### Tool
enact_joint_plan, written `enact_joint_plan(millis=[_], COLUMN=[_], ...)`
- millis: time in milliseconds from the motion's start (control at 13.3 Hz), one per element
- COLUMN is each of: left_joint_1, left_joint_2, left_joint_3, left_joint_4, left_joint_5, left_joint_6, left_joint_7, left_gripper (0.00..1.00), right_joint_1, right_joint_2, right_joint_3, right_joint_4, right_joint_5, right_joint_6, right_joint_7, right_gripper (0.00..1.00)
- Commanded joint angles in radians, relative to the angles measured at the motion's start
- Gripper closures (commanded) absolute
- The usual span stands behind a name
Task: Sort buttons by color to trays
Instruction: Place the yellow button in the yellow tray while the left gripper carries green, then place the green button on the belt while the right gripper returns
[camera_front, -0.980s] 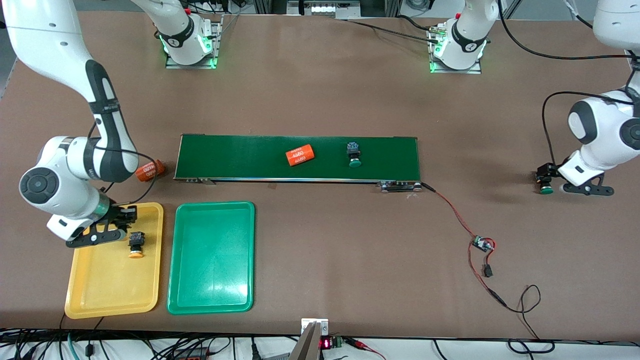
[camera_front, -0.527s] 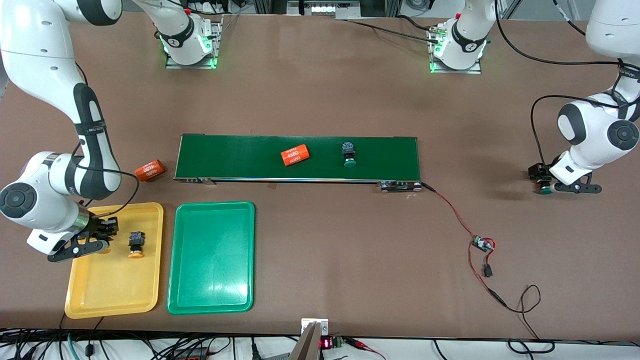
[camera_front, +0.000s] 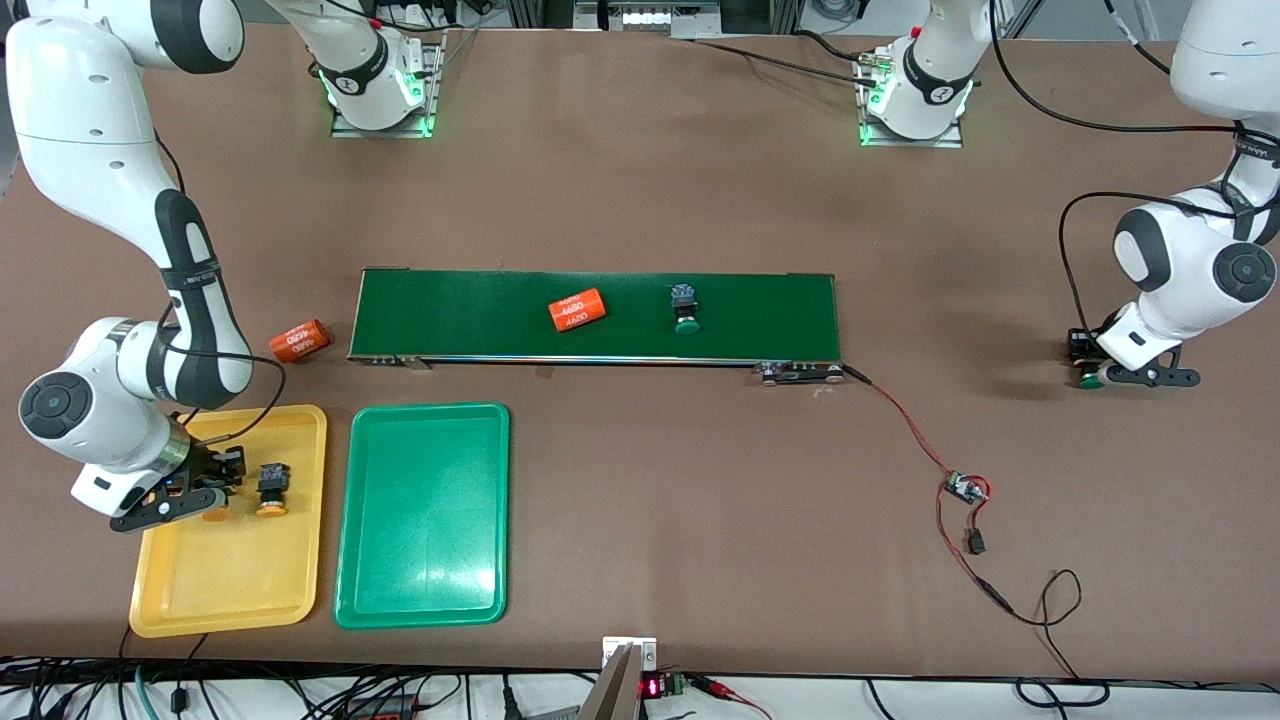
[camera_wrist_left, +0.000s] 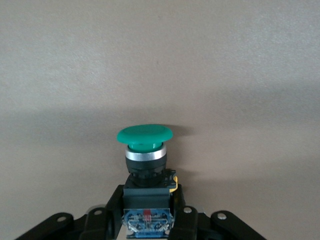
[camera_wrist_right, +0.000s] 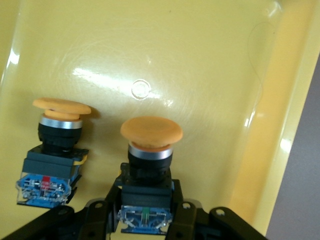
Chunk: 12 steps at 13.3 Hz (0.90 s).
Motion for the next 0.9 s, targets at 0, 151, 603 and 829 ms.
enact_joint_plan(millis=[0,151,603,829], left_joint_1=[-0.006,-0.009,-0.015,-0.035], left_joint_2=[-0.057,-0.079,-0.134,-0.160], left_joint_3=[-0.007,-0.024,-0.184,-0.328], left_joint_4=[0.042,0.119,0.279,0.282], left_joint_5=[-0.019,-0.021,-0.172,-0.176], left_joint_6=[-0.165,-0.346,-0.715,-0.723], left_joint_7=[0.030,0.030,-0.005,-0.220], left_gripper=[0.74,0.74,0.74,0.74], right_joint_1=[-0.022,-0.017,0.020,0.088], right_joint_2=[-0.031,-0.090,-0.322,-0.413], right_joint_3=[0.036,0.039,0.039,0.039], right_joint_4=[0.007,-0.009,-0.084,-0.104], right_joint_5=[0.006,0.008,0.069,0.069], right_joint_6=[-0.033,-0.140,-0.429,-0.495], right_joint_7=[-0.020,-0.019,0.088,0.229], right_gripper=[0.00,0.00,0.00,0.00])
